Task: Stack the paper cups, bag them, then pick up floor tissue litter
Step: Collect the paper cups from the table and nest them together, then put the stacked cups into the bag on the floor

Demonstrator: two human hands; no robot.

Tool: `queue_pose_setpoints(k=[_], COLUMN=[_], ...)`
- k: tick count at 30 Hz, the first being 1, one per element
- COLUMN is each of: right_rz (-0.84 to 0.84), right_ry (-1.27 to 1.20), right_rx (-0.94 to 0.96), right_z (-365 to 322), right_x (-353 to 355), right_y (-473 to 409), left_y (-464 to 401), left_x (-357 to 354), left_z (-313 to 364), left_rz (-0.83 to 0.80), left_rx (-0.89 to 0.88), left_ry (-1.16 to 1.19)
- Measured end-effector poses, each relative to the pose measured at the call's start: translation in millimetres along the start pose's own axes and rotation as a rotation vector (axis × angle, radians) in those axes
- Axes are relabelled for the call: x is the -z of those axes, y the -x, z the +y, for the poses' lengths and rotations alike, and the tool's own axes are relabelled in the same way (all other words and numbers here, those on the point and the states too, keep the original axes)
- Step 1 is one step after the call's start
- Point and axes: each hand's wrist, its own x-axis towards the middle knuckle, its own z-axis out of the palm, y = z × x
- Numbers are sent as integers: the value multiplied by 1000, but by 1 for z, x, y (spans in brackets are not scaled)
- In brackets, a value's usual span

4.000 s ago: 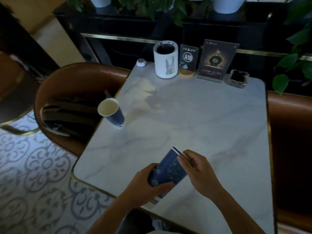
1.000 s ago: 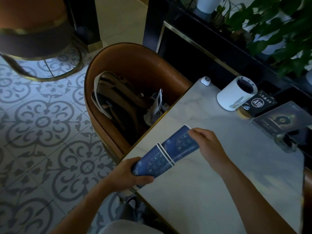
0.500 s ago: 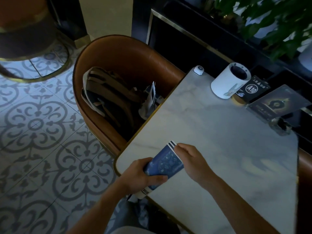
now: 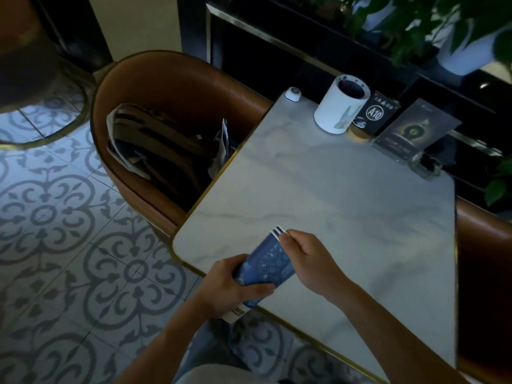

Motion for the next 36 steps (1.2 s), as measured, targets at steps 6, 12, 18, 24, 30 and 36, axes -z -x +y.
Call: queue_pose_setpoints(k=[6,12,18,24,30,36], right_rz=[29,83,264,513,731,675], right_ry=[-16,-58,-170,-302,-567,-1055], right_rx=[81,66,-37,-218,-401,-560], right_z=[31,86,142,195,239,276], right_x=[18,38,65,70,70,59], right_y=[78,187,314,423,485,519], left_y=[47,109,156,179,168,143], left_x=[-56,-141,-232,-312,-366,-419], left_z=[9,18,32,43,53,49], left_rz=[42,17,-158,-393,-573,-833], left_rx=[-87,-188,-267,-302,-389,-391], left_ry=[-114,-249,-352,-451,-608,-694])
